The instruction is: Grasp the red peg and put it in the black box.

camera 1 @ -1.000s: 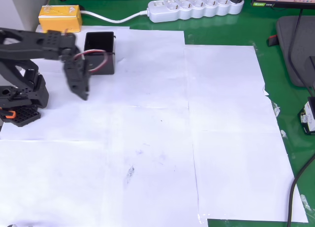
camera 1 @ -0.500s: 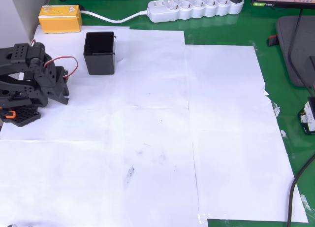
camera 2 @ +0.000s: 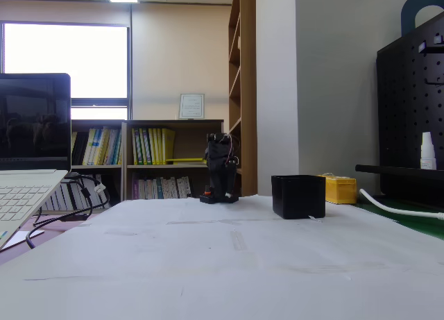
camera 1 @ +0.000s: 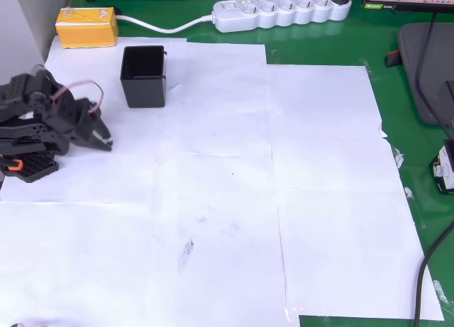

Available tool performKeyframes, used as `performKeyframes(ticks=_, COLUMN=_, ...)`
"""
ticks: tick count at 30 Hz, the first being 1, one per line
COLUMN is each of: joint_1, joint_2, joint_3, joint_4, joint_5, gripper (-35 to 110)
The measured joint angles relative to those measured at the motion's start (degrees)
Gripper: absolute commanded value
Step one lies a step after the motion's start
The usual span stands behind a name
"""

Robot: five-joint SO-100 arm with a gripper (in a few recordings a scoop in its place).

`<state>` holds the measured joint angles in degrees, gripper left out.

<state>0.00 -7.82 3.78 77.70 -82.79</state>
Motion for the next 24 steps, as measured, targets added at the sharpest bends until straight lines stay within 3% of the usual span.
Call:
performKeyframes(ticks=9, joint_1=0.53, joint_2=0.00, joint_3=-1.41, joint_4=-0.53, joint_5=-5.54, gripper=0)
performKeyframes(ticks=24, joint_1=0.35, joint_2=0.00, joint_3=-1.41, joint_4=-0.53, joint_5=-4.39, gripper=0)
